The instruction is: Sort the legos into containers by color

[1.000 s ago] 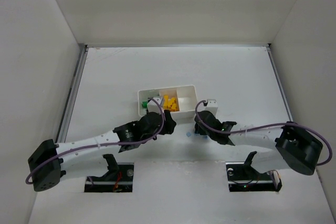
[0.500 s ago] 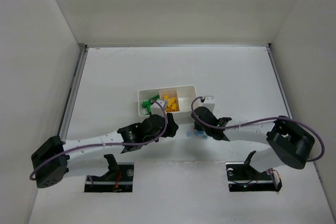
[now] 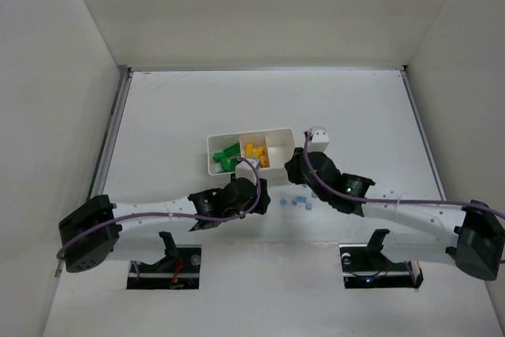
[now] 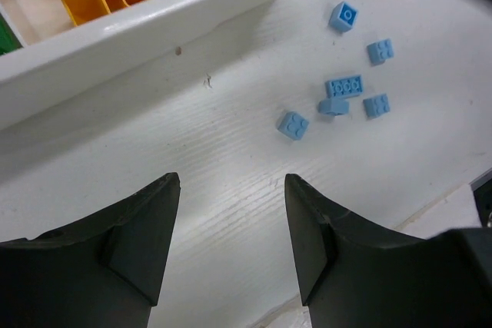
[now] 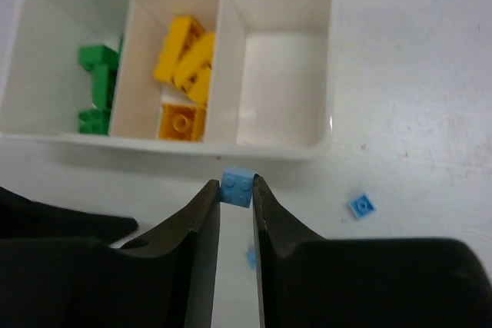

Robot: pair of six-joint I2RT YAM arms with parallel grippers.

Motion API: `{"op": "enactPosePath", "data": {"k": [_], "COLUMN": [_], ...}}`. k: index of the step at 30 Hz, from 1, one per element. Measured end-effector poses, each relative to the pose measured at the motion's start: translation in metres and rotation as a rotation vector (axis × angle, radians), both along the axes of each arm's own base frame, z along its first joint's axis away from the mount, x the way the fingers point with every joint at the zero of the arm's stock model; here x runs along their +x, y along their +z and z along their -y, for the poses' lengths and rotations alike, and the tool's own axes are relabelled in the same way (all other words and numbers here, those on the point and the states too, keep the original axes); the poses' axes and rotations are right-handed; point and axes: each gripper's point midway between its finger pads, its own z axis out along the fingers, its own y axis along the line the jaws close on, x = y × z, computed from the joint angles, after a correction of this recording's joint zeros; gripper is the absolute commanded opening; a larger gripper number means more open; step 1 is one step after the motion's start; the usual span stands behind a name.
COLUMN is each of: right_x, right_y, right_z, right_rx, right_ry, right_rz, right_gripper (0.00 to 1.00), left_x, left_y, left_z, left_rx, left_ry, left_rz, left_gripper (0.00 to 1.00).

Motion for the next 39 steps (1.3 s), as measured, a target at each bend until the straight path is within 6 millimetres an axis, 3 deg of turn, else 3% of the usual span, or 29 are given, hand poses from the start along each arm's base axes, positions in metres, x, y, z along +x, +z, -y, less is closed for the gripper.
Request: {"op": "enactPosePath", "data": {"k": [5,8,10,15,19,24,27,30,34,39], "right_x": [0.041,0.065,0.073,0.07,0.052,0.027,0.011,-0.002,-0.006,-0.007], "right_y": [0.035,0.031,0.024,0.03,0.034,-0.004,-0.038,-0.067,-0.082,-0.095], "right_z": [-0.009,-0.011,-0.008,-0.002,0.017,0.042,0.055,0.068,0.073,0.077], "right_rx": [0.009,-0.017,-0.039,-0.026,0.03,0.051,0.037,0.011,-0.017,-0.058], "right_ry": [-0.021,-0.042,-0.05,-0.049,-0.063,-0.101,-0.133,-0.161,-0.18,-0.195], "right_rz": [0.088,0.096,0.09,0.111,0.132,0.064,-0.015,-0.082,-0.121,-0.147], "right_gripper": [0.27,0.46,0.5,0.44,0.33,0.29,0.41,0.45,0.45,0.45], "left_x": [-0.005,-0.006,-0.006,-0.003,0.0,-0.002,-0.004,-0.005,-0.001,0.002], "left_y": [-0.013,-0.017,-0.019,-0.022,-0.025,-0.032,-0.038,-0.047,-0.052,-0.053], "left_z": [0.005,0.01,0.013,0.023,0.033,0.051,0.059,0.064,0.071,0.077], "left_rx": [0.042,0.058,0.065,0.086,0.115,0.162,0.197,0.23,0.242,0.242], "left_ry": [-0.031,-0.046,-0.056,-0.081,-0.113,-0.183,-0.223,-0.247,-0.254,-0.257], "left_rz": [-0.005,-0.005,-0.002,0.014,0.035,0.067,0.082,0.086,0.098,0.112], "left_gripper": [0.54,0.54,0.54,0.52,0.52,0.49,0.47,0.44,0.4,0.25]}}
